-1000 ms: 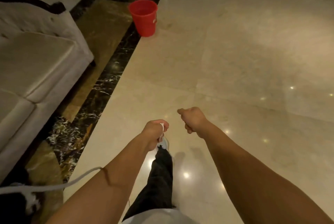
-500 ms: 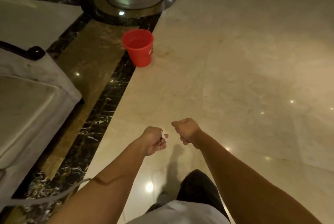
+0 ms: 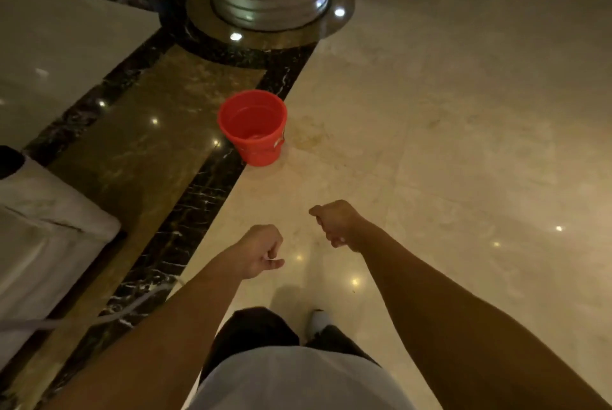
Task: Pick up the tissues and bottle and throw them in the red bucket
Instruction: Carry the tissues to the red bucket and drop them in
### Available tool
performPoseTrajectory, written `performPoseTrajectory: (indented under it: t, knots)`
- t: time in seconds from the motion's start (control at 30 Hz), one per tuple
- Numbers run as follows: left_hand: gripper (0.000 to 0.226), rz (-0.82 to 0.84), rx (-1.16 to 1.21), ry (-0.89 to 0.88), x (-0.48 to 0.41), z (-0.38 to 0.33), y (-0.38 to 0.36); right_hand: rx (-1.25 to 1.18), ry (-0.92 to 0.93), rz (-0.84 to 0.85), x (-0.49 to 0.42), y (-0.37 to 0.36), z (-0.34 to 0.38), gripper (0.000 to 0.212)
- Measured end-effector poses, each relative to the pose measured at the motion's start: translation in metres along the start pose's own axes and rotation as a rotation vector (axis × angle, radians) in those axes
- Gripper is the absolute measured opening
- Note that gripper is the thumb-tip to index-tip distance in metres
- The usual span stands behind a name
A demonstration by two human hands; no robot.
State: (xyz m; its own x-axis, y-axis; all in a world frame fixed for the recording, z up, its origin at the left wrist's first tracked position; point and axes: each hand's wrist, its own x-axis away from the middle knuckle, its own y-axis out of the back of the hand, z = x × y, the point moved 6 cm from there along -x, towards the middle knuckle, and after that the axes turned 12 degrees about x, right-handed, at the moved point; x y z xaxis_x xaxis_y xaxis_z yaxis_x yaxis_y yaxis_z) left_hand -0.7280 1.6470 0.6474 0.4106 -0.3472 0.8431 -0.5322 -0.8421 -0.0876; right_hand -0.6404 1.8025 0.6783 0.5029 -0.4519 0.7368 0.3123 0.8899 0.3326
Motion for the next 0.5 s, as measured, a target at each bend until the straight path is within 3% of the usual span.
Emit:
performPoseTrajectory:
  t: [0.03,0.13,0.2,0.33,0.5]
  knots:
    - [0.013,0.004,0.052,-0.020,-0.010,-0.031,-0.003,0.025,0.003,-0.009,-0.022,0.014,0.026,0.029]
    - [0.044,-0.058,0.185,-0.067,-0.055,-0.109,-0.005,0.044,0.032,-0.056,-0.092,0.040,0.092,0.021]
    - [0.053,-0.079,0.309,-0.094,-0.095,-0.151,-0.009,-0.003,0.041,-0.032,-0.141,0.047,0.131,0.019]
    - [0.047,-0.088,0.437,-0.091,-0.184,-0.226,-0.016,-0.033,0.050,0.018,-0.245,0.055,0.207,0.034]
    - [0.023,-0.075,0.508,-0.065,-0.285,-0.336,-0.013,-0.140,-0.002,0.116,-0.357,0.073,0.296,0.028]
